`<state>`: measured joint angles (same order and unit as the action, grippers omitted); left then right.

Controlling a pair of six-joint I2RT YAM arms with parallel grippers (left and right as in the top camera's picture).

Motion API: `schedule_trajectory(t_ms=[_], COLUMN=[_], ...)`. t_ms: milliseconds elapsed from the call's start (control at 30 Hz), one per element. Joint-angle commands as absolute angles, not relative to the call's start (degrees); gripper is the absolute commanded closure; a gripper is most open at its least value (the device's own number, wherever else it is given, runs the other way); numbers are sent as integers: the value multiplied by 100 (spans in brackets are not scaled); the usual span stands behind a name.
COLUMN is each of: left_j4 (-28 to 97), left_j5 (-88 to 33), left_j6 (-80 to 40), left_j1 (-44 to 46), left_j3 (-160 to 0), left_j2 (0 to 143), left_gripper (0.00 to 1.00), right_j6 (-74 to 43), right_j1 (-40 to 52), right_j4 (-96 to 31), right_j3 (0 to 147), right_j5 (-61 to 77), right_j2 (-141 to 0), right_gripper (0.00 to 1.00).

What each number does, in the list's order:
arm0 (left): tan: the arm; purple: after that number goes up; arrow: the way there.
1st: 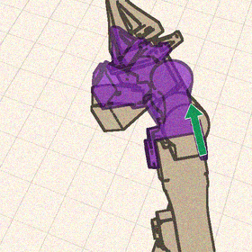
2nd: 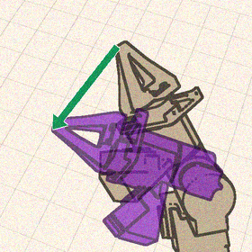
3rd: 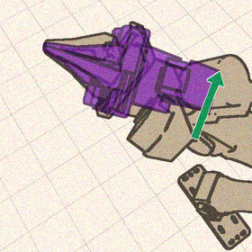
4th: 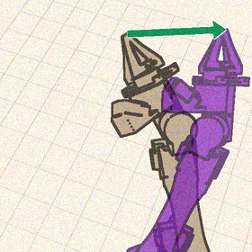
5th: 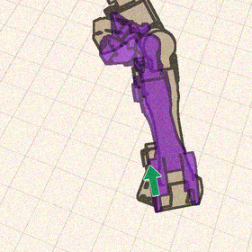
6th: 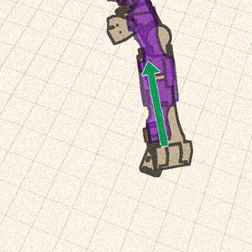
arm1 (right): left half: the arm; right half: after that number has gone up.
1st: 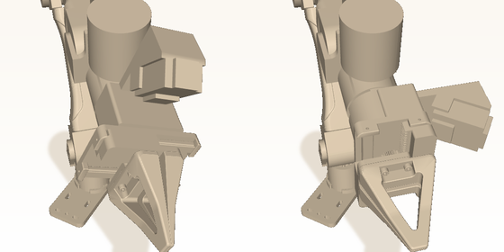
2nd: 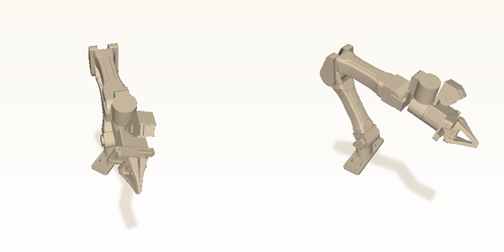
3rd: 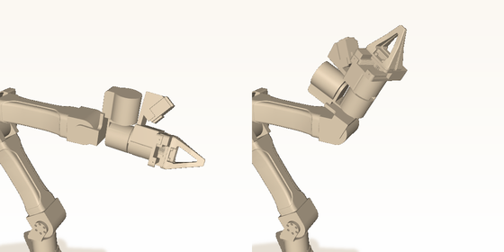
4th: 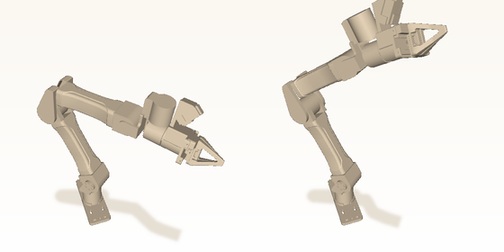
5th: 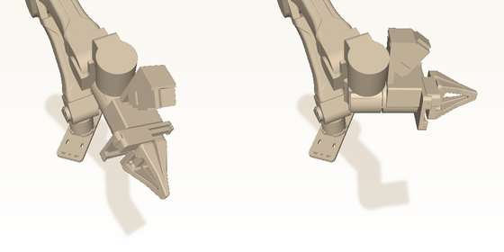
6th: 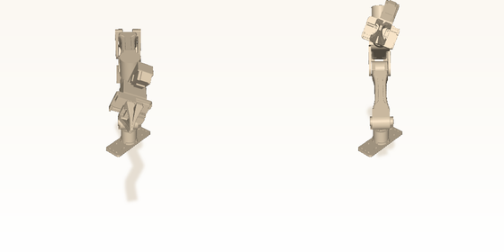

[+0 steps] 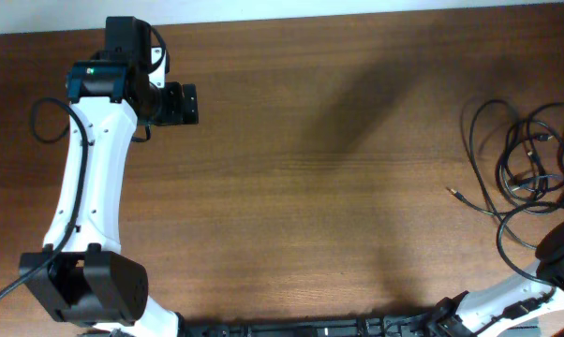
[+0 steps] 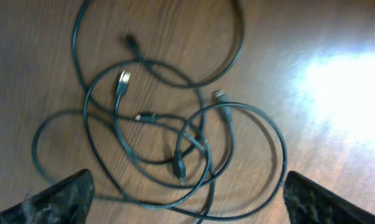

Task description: Untangle cables

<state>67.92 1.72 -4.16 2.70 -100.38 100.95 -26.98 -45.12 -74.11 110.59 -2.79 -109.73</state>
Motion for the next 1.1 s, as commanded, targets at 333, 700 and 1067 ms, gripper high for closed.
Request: schedule_trajectory(t_ms=[333,700,1067], left_j4=[5575,8595,5470], left_j5=[-578,283,467], left_j6=[462,-259,1], left_j1=[814,847,847], left_j3=[-10053,-9990,-6090], left_j2=[10130,10003,5426], left_gripper=[1,1,1], right_j6=[215,-242,-242], right_j1=[-849,593,587], right_j4=[-7201,-8997,-6641], right_j3=[11015,11013,7771], right_j5=[1400,399,228], right_j2=[-11037,-10584,-6890], right_gripper=[1,1,1])
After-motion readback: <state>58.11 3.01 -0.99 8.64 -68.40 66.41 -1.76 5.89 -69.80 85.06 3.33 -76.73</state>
